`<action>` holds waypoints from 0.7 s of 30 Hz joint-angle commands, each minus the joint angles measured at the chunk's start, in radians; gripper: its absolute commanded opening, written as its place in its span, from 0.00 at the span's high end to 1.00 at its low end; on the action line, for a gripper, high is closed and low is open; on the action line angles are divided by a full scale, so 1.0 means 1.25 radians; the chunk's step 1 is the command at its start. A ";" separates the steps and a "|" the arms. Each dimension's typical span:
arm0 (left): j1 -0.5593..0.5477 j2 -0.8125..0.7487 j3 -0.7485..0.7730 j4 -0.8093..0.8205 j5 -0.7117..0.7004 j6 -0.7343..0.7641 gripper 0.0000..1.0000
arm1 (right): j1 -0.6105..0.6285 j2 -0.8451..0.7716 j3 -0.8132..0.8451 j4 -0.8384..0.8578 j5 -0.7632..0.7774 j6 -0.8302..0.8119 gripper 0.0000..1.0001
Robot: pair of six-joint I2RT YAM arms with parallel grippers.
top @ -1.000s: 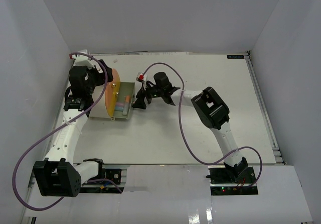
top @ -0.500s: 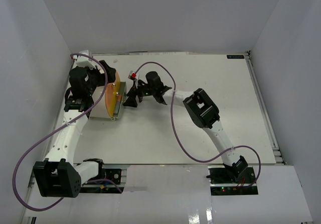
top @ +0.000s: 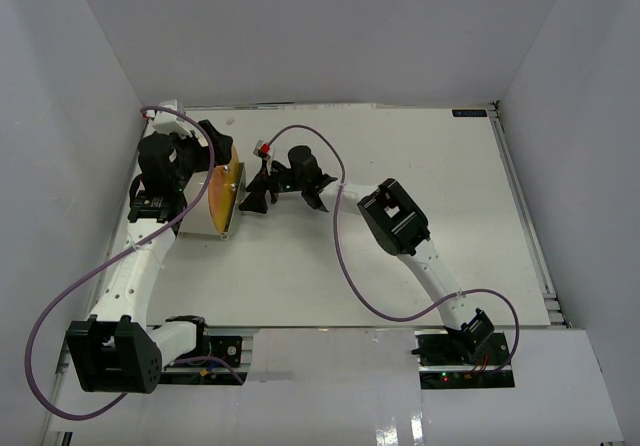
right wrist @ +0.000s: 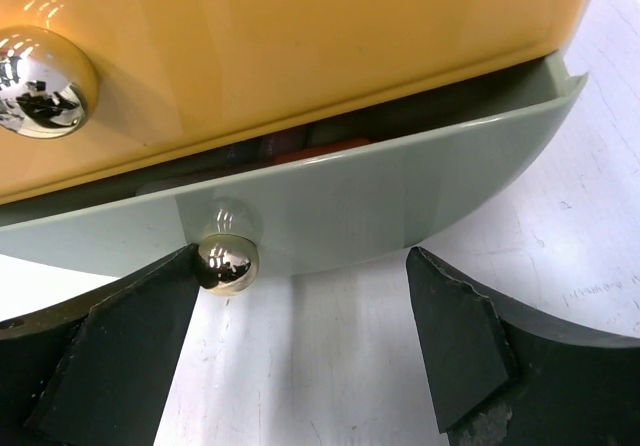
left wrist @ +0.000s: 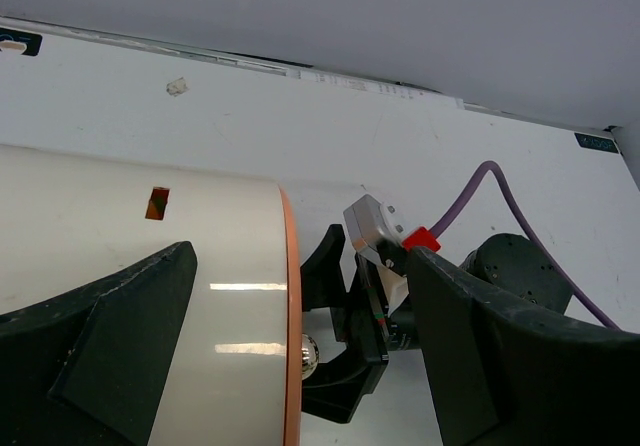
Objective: Sort the stationery into containers
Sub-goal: Close the drawer in the storage box.
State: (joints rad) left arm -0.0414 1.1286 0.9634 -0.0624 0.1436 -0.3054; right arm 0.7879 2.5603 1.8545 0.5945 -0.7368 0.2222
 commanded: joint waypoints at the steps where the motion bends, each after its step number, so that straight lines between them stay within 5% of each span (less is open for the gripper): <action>1: -0.001 0.018 -0.037 -0.132 0.024 -0.026 0.03 | 0.015 0.004 0.044 0.096 0.025 0.041 0.11; 15: -0.002 0.009 -0.025 -0.127 0.014 -0.018 0.02 | -0.067 -0.358 -0.390 0.131 0.137 -0.027 0.04; 21: -0.001 0.005 -0.031 -0.124 0.005 -0.013 0.02 | -0.068 -0.320 -0.350 0.133 0.100 0.020 0.06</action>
State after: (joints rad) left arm -0.0418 1.1275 0.9619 -0.0593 0.1455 -0.3069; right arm 0.6815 2.1204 1.3861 0.7185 -0.5983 0.2165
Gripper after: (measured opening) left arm 0.979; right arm 0.947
